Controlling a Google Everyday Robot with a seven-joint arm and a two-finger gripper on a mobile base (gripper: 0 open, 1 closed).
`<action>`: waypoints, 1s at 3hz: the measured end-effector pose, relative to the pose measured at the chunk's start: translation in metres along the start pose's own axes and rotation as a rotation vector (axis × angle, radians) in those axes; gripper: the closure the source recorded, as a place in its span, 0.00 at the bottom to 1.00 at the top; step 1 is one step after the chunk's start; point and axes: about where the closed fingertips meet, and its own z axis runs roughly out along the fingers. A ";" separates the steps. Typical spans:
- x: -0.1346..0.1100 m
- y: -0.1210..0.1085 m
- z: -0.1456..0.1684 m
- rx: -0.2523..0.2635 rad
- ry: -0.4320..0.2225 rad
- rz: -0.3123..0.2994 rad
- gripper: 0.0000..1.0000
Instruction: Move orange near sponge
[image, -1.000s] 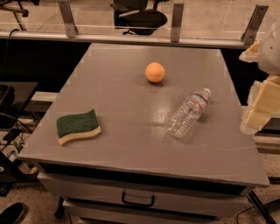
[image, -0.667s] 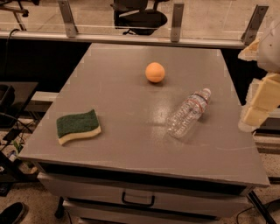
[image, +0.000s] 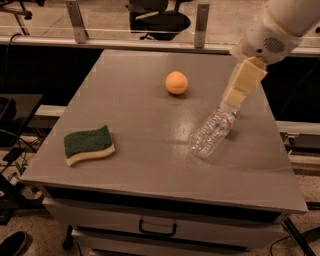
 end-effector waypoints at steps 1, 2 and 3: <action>-0.029 -0.020 0.022 -0.008 -0.046 0.006 0.00; -0.038 -0.043 0.051 0.037 -0.049 0.071 0.00; -0.045 -0.069 0.078 0.097 -0.064 0.139 0.00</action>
Offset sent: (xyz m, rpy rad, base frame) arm 0.1243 0.0471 -0.0526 0.0798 -0.1113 -0.2492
